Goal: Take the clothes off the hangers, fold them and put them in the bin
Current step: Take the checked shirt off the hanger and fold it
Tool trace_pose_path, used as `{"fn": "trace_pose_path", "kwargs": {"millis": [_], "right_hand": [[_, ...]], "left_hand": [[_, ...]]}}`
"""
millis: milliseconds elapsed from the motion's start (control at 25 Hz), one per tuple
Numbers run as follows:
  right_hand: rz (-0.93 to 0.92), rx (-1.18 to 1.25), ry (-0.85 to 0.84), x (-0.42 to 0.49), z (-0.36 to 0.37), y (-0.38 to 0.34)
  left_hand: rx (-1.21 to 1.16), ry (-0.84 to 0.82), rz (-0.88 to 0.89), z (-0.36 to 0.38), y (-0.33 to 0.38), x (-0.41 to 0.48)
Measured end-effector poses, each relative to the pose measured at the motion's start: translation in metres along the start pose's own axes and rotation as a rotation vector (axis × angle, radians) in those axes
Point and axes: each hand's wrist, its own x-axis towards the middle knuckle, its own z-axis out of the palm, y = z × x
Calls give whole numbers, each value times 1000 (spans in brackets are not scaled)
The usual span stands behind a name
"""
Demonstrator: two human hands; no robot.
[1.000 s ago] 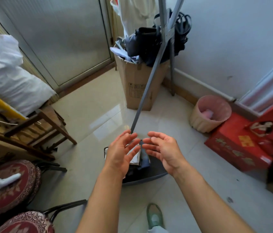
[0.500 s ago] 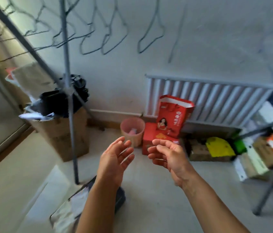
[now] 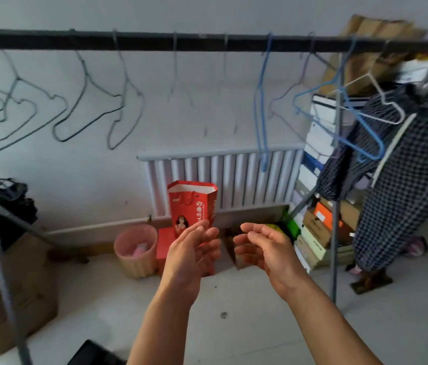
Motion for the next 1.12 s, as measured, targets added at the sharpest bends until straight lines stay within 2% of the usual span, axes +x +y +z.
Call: {"fn": "trace_pose_path", "kwargs": {"millis": [240, 480, 560, 640, 720, 800, 880, 960, 1120], "right_hand": [[-73, 63, 135, 52, -123, -40], [-182, 38, 248, 111, -245, -85], [-296, 7, 300, 130, -284, -115], [-490, -106, 395, 152, -322, -156], [-672, -301, 560, 177, -358, -204], [-746, -468, 738, 201, -389, -246], [-664, -707, 809, 225, -411, -274], [-487, -880, 677, 247, -419, -286], [-304, -823, 490, 267, -416, -291]], "left_hand": [[92, -144, -48, 120, -62, 33], [157, -198, -79, 255, -117, 65], [160, -207, -78, 299, -130, 71], [163, -216, -57, 336, -141, 76], [178, -226, -31, 365, -150, 81], [199, -229, -20, 385, -157, 84], [228, -231, -14, 395, -161, 84], [261, -231, -3, 402, -161, 82], [294, -233, 35, 406, -153, 78]]}}
